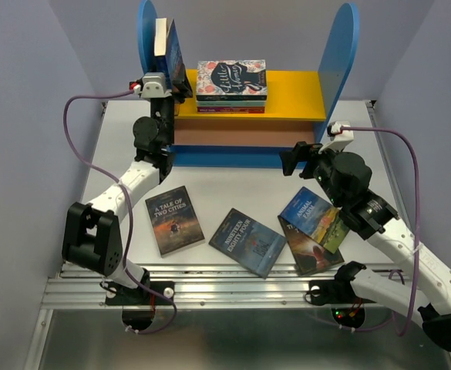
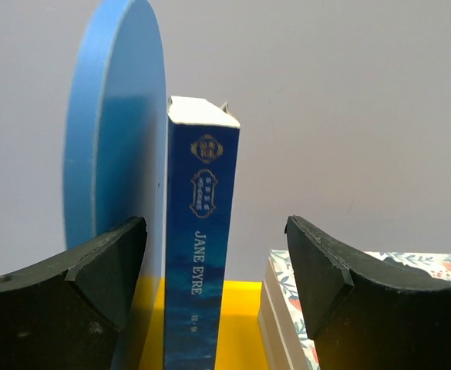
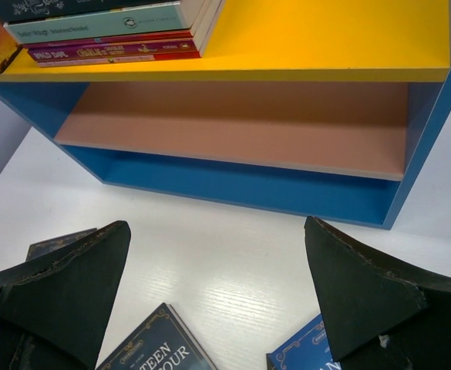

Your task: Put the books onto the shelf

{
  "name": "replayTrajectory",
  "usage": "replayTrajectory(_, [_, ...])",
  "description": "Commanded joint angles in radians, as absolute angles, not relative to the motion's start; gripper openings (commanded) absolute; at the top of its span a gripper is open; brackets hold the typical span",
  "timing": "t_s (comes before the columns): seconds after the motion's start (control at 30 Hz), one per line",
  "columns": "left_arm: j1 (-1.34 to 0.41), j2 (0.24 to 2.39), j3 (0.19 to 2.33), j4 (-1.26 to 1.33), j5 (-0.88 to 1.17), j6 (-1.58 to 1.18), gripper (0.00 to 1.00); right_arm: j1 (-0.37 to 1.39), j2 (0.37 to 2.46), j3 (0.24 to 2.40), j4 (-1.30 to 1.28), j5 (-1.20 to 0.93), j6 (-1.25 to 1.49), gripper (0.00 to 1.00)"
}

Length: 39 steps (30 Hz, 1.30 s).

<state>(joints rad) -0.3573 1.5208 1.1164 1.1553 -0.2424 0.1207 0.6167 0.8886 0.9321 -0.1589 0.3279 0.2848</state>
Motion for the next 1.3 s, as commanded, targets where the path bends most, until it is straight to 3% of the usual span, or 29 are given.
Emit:
replayTrajectory(0.0, [-0.314, 1.419, 1.100, 1.195, -0.338, 0.140, 0.86, 0.621, 0.879, 0.927, -0.152, 0.324, 0.290, 1.00])
replayTrajectory(0.07, [-0.316, 1.407, 1.104, 1.168, -0.353, 0.138, 0.99, 0.621, 0.882, 0.927, -0.152, 0.321, 0.294, 1.00])
replayTrajectory(0.77, [-0.357, 1.115, 1.060, 0.904, -0.524, 0.012, 0.99, 0.621, 0.882, 0.933, -0.164, 0.259, 0.301, 1.00])
replayTrajectory(1.0, [-0.359, 0.933, 1.022, 0.439, -0.680, -0.286, 0.99, 0.621, 0.885, 0.927, -0.176, 0.235, 0.302, 1.00])
replayTrajectory(1.2, [-0.374, 0.809, 0.938, 0.080, -0.465, -0.566, 0.99, 0.621, 0.910, 0.897, -0.212, 0.161, 0.311, 1.00])
replayTrajectory(1.27, [-0.432, 0.816, 0.920, 0.000, -0.509, -0.659, 0.99, 0.621, 0.926, 0.881, -0.221, 0.120, 0.313, 1.00])
